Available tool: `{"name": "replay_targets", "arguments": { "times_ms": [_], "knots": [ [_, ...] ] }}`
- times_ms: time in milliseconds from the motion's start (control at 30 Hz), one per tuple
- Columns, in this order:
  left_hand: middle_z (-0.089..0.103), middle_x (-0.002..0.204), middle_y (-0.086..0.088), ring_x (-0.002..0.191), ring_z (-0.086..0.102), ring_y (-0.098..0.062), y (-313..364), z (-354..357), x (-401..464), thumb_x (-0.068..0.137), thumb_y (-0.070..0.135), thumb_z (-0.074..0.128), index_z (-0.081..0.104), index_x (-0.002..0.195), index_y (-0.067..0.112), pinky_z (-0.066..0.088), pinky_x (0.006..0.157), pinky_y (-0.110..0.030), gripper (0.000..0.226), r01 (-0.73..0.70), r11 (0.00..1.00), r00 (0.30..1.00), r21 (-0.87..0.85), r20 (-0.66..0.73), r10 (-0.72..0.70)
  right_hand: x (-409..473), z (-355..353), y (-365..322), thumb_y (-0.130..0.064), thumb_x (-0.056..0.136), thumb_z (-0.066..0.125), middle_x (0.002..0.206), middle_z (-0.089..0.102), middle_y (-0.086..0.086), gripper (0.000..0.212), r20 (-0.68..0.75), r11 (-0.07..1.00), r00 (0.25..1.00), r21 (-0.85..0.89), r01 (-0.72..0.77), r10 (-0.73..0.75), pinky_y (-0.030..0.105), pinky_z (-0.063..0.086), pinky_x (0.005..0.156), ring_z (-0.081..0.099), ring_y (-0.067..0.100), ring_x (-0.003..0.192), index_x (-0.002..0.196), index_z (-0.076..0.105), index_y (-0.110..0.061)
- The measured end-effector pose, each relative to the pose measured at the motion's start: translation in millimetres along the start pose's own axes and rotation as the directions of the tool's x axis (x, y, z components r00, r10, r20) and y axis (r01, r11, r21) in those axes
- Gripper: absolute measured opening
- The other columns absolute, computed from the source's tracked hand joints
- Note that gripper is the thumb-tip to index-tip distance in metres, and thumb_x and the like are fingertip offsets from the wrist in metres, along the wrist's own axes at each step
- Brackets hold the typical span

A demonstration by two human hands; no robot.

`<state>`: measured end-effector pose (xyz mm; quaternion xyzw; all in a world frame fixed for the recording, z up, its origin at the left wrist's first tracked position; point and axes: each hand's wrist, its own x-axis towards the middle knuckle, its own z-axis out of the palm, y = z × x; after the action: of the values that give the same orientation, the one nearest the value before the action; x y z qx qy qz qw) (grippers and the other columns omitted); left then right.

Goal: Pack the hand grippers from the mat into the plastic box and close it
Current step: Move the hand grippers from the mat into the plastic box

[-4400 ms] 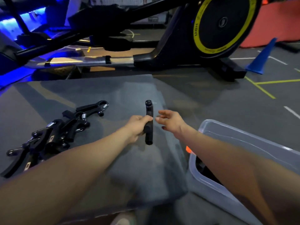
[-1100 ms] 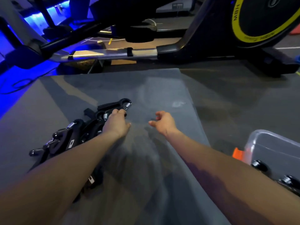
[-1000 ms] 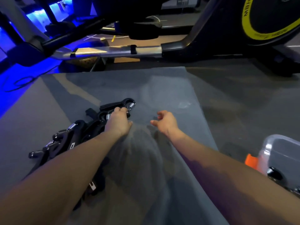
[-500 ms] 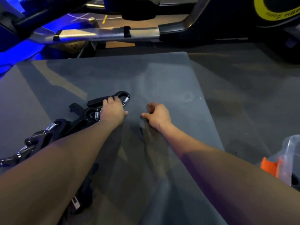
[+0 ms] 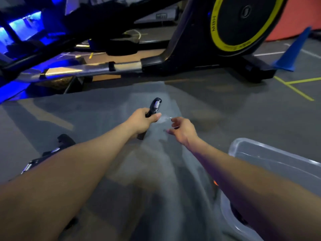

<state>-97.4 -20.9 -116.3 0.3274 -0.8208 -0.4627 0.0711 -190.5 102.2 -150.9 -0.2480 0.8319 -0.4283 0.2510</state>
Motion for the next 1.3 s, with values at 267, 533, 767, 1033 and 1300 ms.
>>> {"name": "replay_targets", "arguments": {
  "times_ms": [267,533,767,1033,1300],
  "knots": [
    [0.054,0.081,-0.004,0.078,0.054,-0.015,94,97,-49,0.100,0.026,0.036,0.053,0.080,0.014,0.052,0.071,-0.016,0.029,0.110,0.791,0.966,-0.601,0.252,0.058,-52,-103,29,-0.009,0.082,0.070,0.134,0.055,0.017,0.062,-0.099,0.997,0.994,0.068,-0.041,0.047,0.030,0.040,0.103,0.054,0.027,0.122,0.137,0.043,-0.004],
    [0.058,0.110,-0.015,0.105,0.058,-0.026,129,181,-66,0.099,0.043,0.030,0.054,0.090,0.009,0.041,0.089,-0.034,0.043,0.345,0.539,0.925,-0.769,0.377,-0.055,-113,-175,92,-0.005,0.082,0.068,0.104,0.062,0.012,0.048,-0.169,0.977,0.976,0.183,-0.109,0.140,0.026,0.050,0.082,0.058,0.018,0.087,0.127,0.052,0.002],
    [0.048,0.140,-0.021,0.112,0.058,-0.033,160,261,-83,0.098,0.049,0.022,0.055,0.111,0.001,0.042,0.089,-0.034,0.060,0.462,0.534,0.838,-0.708,0.545,-0.003,-149,-226,155,-0.001,0.076,0.072,0.081,0.065,0.001,0.025,-0.314,0.958,0.915,0.210,-0.192,0.253,0.035,0.056,0.078,0.059,0.019,0.076,0.100,0.068,-0.011],
    [0.054,0.129,-0.011,0.126,0.050,-0.025,158,337,-102,0.099,0.041,0.030,0.043,0.133,0.005,0.039,0.103,-0.036,0.052,0.361,0.820,0.837,-0.445,0.542,-0.074,-176,-253,235,-0.006,0.070,0.076,0.079,0.068,-0.001,0.022,-0.426,0.877,0.771,0.309,-0.368,0.474,0.046,0.056,0.086,0.068,0.025,0.081,0.088,0.070,-0.017],
    [0.036,0.145,-0.010,0.133,0.040,-0.026,123,387,-109,0.085,0.028,0.065,0.034,0.142,0.011,0.032,0.113,-0.036,0.068,-0.269,0.927,0.844,0.260,0.528,0.097,-195,-257,293,-0.006,0.066,0.077,0.081,0.068,0.006,0.020,-0.449,0.725,0.570,0.377,-0.577,0.688,0.036,0.057,0.083,0.069,0.028,0.088,0.068,0.061,-0.018]
  ]
}}
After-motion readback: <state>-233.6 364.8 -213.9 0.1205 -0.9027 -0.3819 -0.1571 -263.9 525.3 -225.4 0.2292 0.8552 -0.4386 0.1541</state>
